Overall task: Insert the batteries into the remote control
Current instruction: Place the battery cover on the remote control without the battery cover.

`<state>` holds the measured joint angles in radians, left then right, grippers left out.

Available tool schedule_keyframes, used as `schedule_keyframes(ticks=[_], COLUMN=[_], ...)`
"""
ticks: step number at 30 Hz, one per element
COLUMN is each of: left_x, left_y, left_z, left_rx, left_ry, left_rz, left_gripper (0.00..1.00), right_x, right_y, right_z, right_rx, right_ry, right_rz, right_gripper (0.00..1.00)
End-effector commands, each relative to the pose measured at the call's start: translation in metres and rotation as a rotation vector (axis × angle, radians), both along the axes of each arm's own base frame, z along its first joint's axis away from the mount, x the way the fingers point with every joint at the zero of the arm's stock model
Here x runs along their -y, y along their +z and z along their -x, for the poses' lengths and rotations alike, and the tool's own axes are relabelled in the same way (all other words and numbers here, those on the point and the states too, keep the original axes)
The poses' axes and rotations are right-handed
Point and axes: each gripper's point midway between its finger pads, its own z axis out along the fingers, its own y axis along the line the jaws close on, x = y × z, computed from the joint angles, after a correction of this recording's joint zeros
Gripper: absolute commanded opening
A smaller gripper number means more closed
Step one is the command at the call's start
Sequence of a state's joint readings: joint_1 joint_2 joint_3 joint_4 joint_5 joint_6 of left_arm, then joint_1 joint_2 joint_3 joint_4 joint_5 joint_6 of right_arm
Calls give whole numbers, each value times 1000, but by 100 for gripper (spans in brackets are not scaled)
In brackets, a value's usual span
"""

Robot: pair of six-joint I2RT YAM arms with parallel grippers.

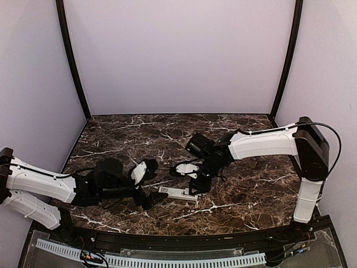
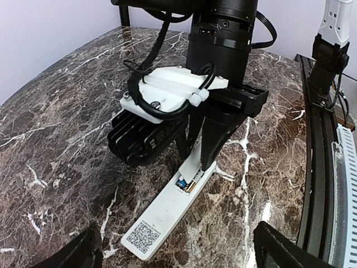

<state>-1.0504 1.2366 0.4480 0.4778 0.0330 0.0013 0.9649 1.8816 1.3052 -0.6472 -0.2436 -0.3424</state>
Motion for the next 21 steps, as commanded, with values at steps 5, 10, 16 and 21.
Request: schedule_keyframes(ticks=[5, 10, 16, 21], left_x=[5, 5, 5, 5], left_y=[0, -5, -5, -9], left_z=[1, 0, 2, 1], left_rx=[15, 1, -9, -16], left_ry=[-23, -17, -24, -21], left_rz=[-10, -23, -24, -34], left_gripper=[94, 94, 94, 94], right_x=[-6, -5, -2, -2], right_y=[-9, -12, -15, -18], right_z=[3, 1, -1, 3], right_rx=[-18, -9, -15, -36], right_ry=[11, 11, 15, 29], right_rz=[-8, 1, 13, 15], right_gripper=[28, 29, 33, 36])
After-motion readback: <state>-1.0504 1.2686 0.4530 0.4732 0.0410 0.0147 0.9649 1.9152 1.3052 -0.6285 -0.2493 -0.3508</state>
